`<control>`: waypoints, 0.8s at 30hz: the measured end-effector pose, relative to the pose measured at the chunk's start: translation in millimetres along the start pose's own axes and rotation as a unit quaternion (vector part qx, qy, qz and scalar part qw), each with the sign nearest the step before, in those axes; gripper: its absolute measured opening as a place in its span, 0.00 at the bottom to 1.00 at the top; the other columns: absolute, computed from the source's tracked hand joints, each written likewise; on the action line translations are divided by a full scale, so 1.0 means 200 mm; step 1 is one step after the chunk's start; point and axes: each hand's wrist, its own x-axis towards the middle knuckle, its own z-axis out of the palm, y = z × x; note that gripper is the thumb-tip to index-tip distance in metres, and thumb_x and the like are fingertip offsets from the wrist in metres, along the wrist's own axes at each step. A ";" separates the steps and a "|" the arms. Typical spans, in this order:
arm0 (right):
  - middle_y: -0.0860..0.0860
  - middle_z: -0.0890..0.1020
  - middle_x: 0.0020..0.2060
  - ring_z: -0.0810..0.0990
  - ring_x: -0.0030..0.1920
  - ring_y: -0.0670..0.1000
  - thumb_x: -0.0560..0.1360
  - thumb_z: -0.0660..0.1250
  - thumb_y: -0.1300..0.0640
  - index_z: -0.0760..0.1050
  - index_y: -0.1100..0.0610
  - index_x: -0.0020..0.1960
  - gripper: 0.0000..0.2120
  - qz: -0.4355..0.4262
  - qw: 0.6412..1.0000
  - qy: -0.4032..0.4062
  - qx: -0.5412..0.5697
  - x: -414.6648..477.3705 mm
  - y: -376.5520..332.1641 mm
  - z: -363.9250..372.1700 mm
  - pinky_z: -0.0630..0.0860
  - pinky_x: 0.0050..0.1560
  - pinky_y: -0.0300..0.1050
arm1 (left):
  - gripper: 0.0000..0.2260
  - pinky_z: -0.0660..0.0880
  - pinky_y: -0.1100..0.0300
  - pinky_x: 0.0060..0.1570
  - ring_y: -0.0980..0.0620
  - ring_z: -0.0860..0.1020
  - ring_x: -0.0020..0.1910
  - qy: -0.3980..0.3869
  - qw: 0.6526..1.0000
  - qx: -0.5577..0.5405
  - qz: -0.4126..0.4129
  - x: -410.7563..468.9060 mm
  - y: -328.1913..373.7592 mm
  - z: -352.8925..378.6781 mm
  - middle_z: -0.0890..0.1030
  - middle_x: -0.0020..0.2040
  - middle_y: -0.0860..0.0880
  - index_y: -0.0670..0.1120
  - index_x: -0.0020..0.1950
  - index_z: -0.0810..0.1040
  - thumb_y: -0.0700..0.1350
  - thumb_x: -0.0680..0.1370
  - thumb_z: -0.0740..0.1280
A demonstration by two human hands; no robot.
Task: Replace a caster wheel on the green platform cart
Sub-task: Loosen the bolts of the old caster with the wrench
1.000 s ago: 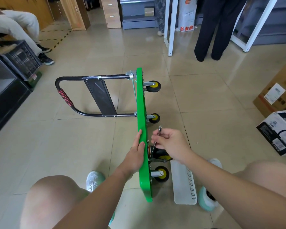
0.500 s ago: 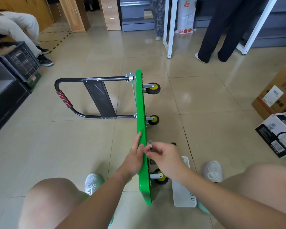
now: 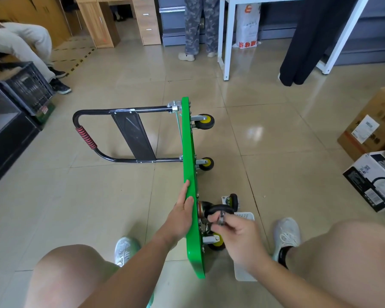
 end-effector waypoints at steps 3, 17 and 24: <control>0.48 0.86 0.40 0.82 0.43 0.44 0.76 0.70 0.68 0.85 0.53 0.41 0.13 0.036 0.999 -0.016 0.008 0.13 -0.06 -0.03 0.80 0.54 0.42 | 0.23 0.69 0.57 0.61 0.67 0.73 0.50 0.002 1.000 0.000 -0.002 0.00 0.00 0.00 0.72 0.66 0.55 0.69 0.82 0.49 0.53 0.88 0.48; 0.54 0.86 0.43 0.85 0.45 0.46 0.79 0.69 0.64 0.82 0.56 0.47 0.05 0.114 0.983 -0.137 -0.031 0.44 -0.25 0.08 0.83 0.50 0.41 | 0.20 0.69 0.56 0.60 0.54 0.76 0.62 -0.005 1.000 0.009 -0.007 0.01 0.00 0.00 0.65 0.80 0.57 0.76 0.76 0.49 0.54 0.89 0.48; 0.47 0.87 0.40 0.83 0.46 0.47 0.78 0.70 0.61 0.83 0.45 0.40 0.13 0.091 0.986 -0.124 -0.057 0.38 -0.23 0.12 0.82 0.57 0.50 | 0.20 0.67 0.53 0.71 0.55 0.72 0.71 -0.003 0.999 -0.034 -0.007 0.02 -0.02 0.00 0.69 0.78 0.58 0.77 0.77 0.51 0.61 0.87 0.50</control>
